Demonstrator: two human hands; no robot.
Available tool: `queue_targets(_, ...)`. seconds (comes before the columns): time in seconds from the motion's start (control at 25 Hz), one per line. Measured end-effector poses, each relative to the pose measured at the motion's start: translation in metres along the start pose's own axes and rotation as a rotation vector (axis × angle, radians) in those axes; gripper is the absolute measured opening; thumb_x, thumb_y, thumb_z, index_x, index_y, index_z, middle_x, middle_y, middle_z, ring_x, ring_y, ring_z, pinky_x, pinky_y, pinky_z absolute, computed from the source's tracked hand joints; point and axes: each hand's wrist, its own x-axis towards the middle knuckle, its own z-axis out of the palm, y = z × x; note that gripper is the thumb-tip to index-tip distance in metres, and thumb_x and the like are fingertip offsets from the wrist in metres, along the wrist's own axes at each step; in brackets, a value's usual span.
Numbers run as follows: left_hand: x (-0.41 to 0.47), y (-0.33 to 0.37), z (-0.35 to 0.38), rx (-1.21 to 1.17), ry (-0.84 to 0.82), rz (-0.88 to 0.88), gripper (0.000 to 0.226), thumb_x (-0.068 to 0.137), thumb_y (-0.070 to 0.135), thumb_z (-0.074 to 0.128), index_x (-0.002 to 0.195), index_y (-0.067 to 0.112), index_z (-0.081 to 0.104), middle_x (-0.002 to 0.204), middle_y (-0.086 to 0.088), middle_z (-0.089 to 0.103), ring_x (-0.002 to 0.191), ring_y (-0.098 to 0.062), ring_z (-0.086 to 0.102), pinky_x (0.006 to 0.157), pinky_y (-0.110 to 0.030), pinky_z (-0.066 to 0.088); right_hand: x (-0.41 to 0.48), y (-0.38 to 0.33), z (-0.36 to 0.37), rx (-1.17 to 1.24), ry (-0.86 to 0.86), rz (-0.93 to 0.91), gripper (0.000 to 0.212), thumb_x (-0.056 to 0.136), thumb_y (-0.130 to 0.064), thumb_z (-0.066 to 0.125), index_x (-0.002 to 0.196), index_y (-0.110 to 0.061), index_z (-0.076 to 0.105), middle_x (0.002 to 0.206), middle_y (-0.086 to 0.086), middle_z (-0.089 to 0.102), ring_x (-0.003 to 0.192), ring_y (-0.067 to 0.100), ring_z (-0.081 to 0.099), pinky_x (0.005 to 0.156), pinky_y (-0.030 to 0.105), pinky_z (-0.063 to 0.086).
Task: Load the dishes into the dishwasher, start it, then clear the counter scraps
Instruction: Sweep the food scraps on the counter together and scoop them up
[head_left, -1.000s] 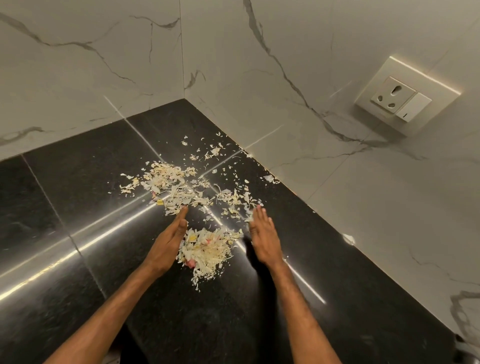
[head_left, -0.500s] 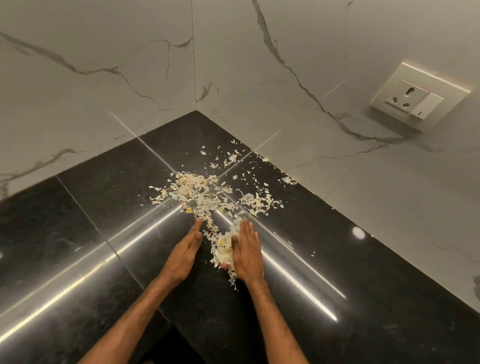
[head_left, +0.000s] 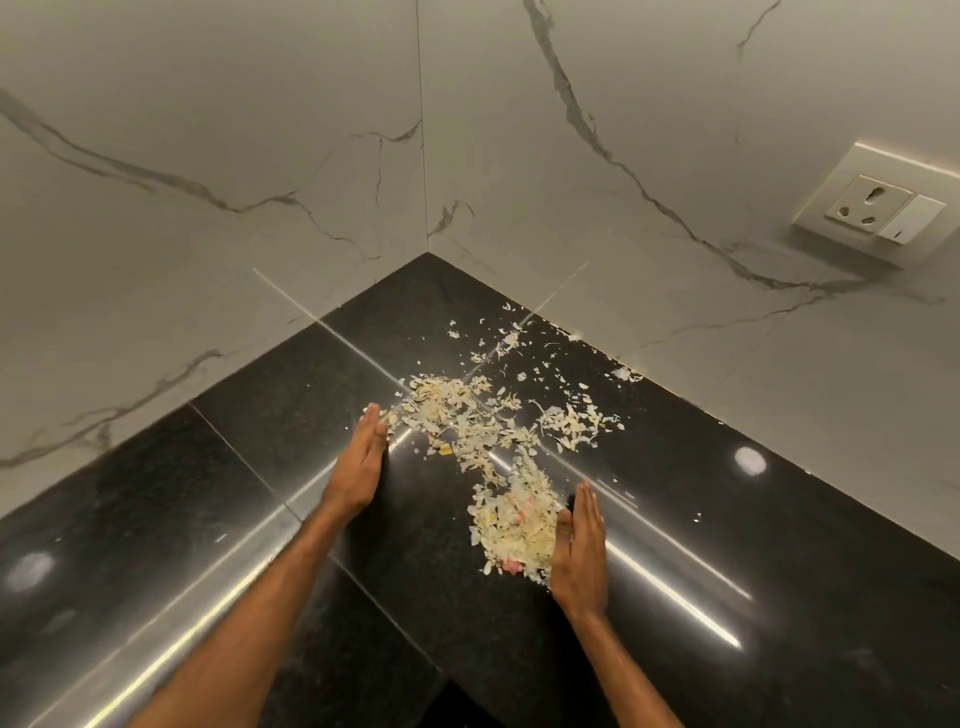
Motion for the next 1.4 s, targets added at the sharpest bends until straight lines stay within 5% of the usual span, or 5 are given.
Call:
queue_targets(0.44,0.098,-0.003,-0.013,0.254,-0.123,0.095,0.063,0.103,0.048,0.015,0.157,0.016,0.011,0.165,-0.004,0.008,0.152,-0.016,0.007,0.124,-0.041,0.005,-0.021,-0.028,0.034,0.000,0.098,0.118,0.068,0.097,-0.063,0.018,0.156,-0.030,0.016,0.162,-0.013,0.012,0.149,0.003,0.009,0.122,0.039,0.011)
queue_targets(0.72,0.037,0.010,0.079,0.205,-0.332,0.333,0.073,0.086,0.082,0.001,0.152,0.052,0.007,0.163,0.013,0.014,0.149,-0.017,0.018,0.116,-0.060,0.026,0.001,-0.056,0.064,-0.009,0.135,0.107,0.070,0.097,-0.066,0.011,0.156,-0.029,0.017,0.161,-0.014,0.012,0.150,0.004,0.011,0.124,0.039,0.015)
queue_targets(0.84,0.002,0.010,0.108,0.062,-0.361,0.359,0.069,0.092,0.077,0.009,0.154,0.046,0.011,0.162,0.021,0.010,0.149,0.002,0.010,0.122,-0.050,0.021,0.012,-0.073,0.076,0.081,0.158,0.143,0.078,0.095,-0.071,0.007,0.156,-0.026,0.022,0.162,-0.011,0.018,0.149,0.004,0.013,0.123,0.042,0.020)
queue_targets(1.04,-0.024,0.016,0.102,-0.255,-0.205,0.201,0.078,0.091,0.077,0.017,0.155,0.034,0.020,0.162,0.018,0.015,0.149,-0.001,0.016,0.123,-0.035,0.018,0.011,-0.089,0.078,0.217,0.145,0.129,0.084,0.092,-0.076,0.008,0.156,-0.024,0.022,0.163,-0.010,0.018,0.150,0.004,0.012,0.124,0.043,0.018)
queue_targets(1.4,-0.027,-0.024,0.043,-0.369,0.020,0.121,0.073,0.094,0.072,0.020,0.155,0.033,0.023,0.161,0.019,0.021,0.147,0.002,0.019,0.119,-0.021,0.018,-0.005,-0.064,0.074,-0.627,-0.236,-0.684,0.075,0.102,-0.054,0.033,0.159,-0.014,0.005,0.167,0.004,-0.004,0.154,0.020,-0.001,0.120,0.049,0.004)
